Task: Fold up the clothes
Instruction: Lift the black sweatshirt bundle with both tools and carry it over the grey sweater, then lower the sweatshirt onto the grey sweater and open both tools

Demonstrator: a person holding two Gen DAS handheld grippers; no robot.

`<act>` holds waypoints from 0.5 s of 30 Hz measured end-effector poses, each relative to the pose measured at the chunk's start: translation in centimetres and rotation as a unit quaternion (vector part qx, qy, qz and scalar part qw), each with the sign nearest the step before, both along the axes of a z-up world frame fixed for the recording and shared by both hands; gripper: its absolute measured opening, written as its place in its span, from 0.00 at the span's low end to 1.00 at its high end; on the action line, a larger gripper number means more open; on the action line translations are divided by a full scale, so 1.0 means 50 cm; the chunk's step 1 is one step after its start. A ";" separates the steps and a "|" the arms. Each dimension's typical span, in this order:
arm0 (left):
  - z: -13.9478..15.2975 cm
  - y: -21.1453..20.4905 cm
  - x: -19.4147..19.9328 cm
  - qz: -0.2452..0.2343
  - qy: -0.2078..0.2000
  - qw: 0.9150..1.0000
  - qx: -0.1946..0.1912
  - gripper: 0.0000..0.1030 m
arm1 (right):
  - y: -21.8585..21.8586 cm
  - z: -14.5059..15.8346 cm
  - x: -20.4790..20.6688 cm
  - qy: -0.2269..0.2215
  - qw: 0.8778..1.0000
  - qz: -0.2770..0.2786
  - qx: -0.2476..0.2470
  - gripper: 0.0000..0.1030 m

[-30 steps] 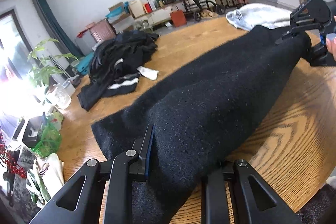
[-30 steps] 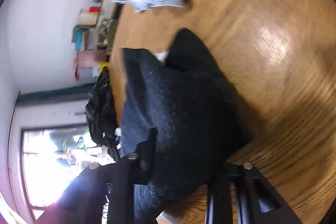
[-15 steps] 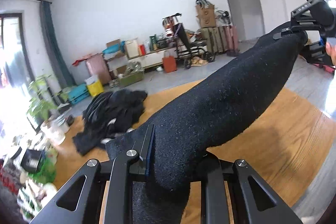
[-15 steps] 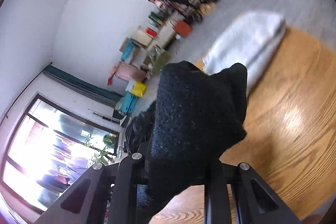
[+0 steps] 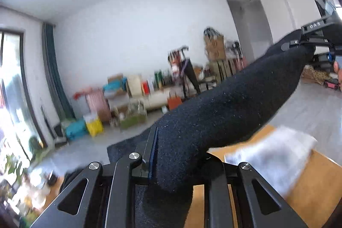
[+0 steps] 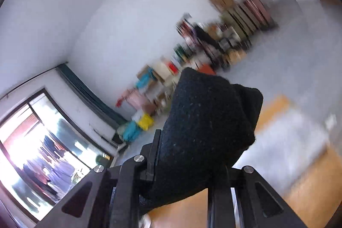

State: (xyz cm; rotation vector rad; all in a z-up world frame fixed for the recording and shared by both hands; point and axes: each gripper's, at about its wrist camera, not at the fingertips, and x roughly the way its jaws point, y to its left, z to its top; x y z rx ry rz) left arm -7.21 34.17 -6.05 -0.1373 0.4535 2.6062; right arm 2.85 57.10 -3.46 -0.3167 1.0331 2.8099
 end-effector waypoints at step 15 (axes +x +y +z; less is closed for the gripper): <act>-0.356 0.266 -0.003 -0.093 -0.156 0.973 -0.143 0.25 | 0.312 -0.479 -0.041 -0.257 0.946 -0.122 -0.157 0.26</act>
